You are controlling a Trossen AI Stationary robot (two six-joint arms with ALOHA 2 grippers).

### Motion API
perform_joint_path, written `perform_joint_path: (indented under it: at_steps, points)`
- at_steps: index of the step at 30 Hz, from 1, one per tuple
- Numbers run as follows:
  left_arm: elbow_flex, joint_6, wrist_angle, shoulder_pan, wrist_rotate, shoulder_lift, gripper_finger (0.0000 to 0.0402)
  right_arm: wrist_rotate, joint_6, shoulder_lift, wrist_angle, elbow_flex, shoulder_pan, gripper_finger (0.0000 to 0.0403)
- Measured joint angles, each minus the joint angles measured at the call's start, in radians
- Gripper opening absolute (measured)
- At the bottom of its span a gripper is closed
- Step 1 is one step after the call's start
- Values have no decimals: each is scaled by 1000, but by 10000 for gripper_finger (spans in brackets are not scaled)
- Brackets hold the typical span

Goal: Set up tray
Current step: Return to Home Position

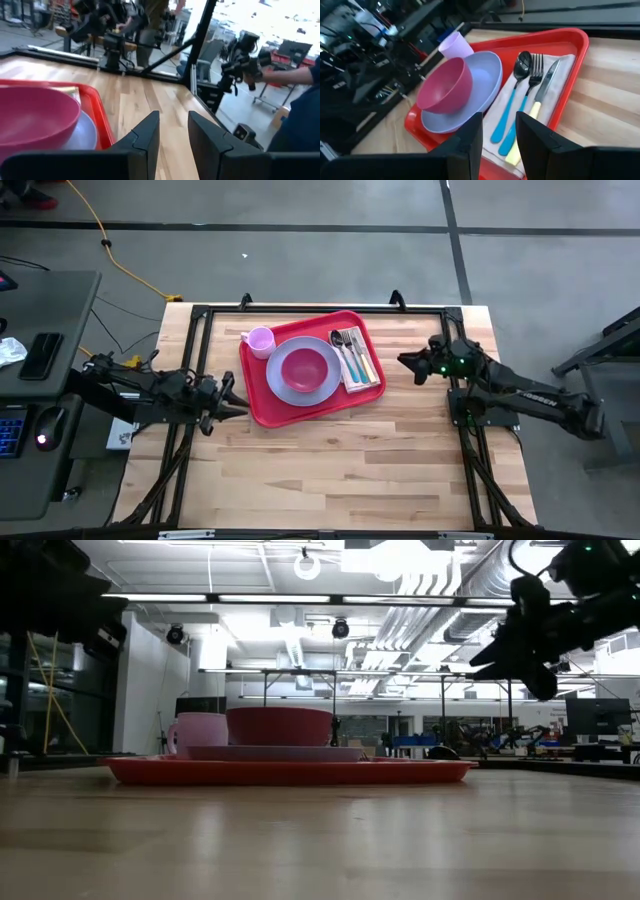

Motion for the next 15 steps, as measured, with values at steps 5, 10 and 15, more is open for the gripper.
perform_joint_path:
  at_steps: [5, 10, 15]
  points:
    - [0, 10, 11, 0, -61, 2, 134, -1, 18, -134, 8, -61, 0, 94]
    - [-1, 39, 18, 0, -100, 2, 134, -6, -16, -278, 1, -94, 0, 94]
    - [-2, 48, 19, 0, -107, 2, 134, -21, -42, -407, -35, -116, 0, 94]
